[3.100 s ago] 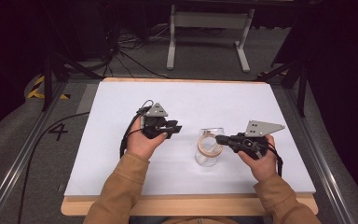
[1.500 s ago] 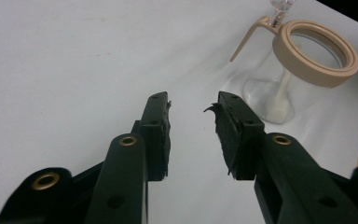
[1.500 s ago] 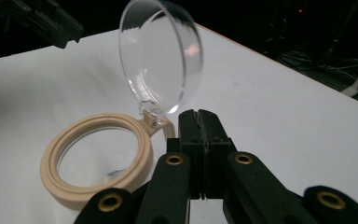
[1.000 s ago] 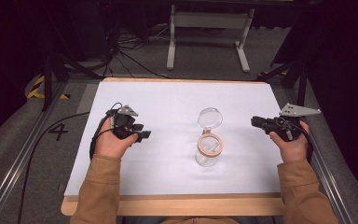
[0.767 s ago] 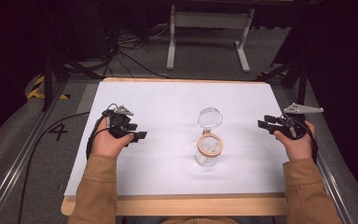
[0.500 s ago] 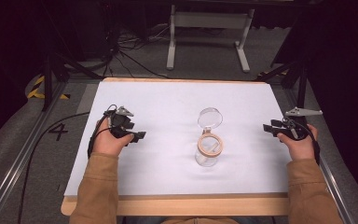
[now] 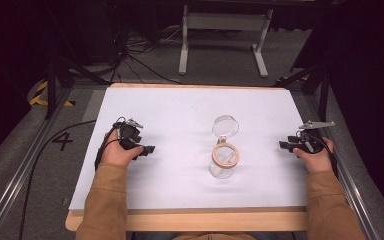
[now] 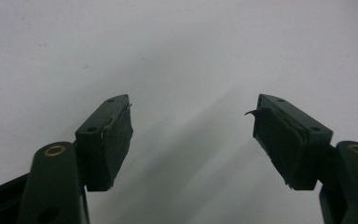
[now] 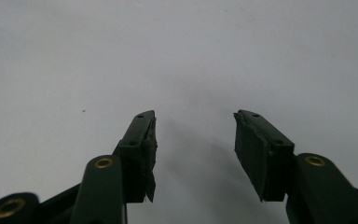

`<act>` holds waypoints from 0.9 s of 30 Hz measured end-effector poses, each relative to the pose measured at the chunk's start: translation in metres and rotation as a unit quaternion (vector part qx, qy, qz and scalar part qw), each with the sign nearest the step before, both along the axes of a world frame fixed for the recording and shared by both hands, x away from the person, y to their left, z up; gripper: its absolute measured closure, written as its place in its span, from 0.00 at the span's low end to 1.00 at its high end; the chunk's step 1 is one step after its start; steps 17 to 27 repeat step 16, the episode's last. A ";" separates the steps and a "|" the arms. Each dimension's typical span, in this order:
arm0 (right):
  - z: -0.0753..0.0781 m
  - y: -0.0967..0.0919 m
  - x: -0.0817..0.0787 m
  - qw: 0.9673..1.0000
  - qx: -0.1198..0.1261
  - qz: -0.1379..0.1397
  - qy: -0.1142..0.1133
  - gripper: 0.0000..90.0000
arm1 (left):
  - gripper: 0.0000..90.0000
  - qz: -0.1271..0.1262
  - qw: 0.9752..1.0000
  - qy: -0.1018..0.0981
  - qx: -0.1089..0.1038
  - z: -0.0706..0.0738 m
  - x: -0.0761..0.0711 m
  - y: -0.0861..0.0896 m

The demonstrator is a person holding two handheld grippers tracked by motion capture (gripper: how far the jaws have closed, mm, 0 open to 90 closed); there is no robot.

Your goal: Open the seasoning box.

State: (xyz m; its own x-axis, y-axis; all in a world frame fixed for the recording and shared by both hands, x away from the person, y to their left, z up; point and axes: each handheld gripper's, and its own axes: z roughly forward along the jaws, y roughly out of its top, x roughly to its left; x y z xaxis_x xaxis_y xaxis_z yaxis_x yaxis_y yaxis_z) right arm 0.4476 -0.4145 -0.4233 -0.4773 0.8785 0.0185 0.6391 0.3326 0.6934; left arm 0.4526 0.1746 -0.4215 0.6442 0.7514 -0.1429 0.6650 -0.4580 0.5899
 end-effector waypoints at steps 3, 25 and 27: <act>-0.004 0.002 0.001 1.000 -0.011 0.006 0.006 0.55 | 0.29 -0.007 1.000 0.014 0.010 -0.004 0.001 -0.001; -0.008 0.007 0.001 1.000 -0.023 0.011 -0.003 0.51 | 0.22 -0.044 0.997 0.046 0.032 -0.006 -0.002 -0.014; -0.008 0.007 0.001 1.000 -0.023 0.011 -0.003 0.51 | 0.22 -0.044 0.997 0.046 0.032 -0.006 -0.002 -0.014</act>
